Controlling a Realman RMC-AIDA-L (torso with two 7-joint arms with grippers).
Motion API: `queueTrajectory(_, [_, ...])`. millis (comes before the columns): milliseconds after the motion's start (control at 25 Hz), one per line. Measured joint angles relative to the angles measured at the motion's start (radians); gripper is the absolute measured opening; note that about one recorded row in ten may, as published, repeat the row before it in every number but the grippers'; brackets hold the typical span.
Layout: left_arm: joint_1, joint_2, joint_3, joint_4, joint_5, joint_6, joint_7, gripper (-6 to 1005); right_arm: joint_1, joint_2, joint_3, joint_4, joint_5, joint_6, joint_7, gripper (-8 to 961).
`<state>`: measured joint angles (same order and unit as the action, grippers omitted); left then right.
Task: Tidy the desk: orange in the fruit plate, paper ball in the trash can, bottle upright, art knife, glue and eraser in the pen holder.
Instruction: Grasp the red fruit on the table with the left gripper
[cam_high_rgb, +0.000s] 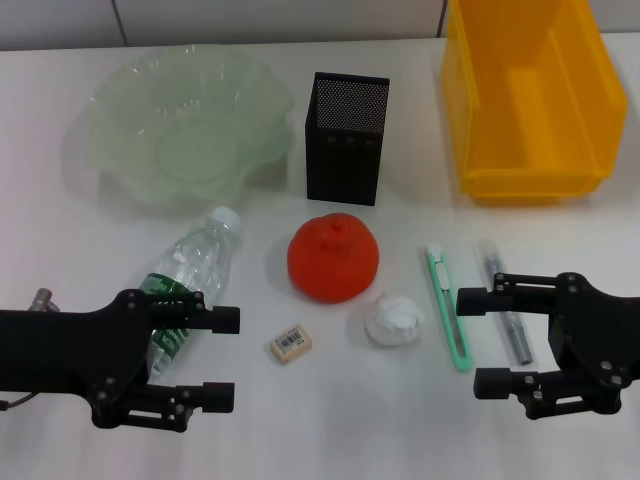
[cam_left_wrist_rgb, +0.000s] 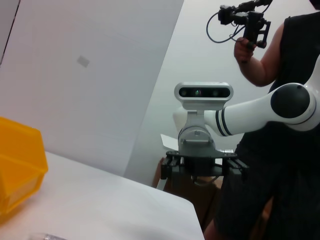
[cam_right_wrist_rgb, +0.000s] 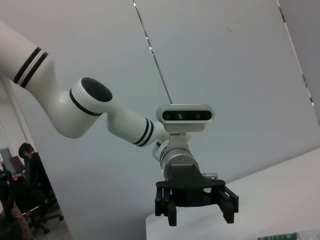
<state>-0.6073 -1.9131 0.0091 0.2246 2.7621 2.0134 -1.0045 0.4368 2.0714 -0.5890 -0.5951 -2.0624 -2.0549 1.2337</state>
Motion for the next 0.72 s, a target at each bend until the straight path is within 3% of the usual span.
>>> queueTrajectory(360, [-0.012,-0.032,0.008,0.059,-0.007,-0.001,-0.020,763,0.008,-0.004,0.000,0.000,-0.001,0.001,0.005,788])
queueTrajectory(720, [-0.029,-0.039,0.001,0.101,-0.040,-0.001,-0.066,744,0.007,-0.004,0.010,0.003,-0.002,0.046,0.006,788])
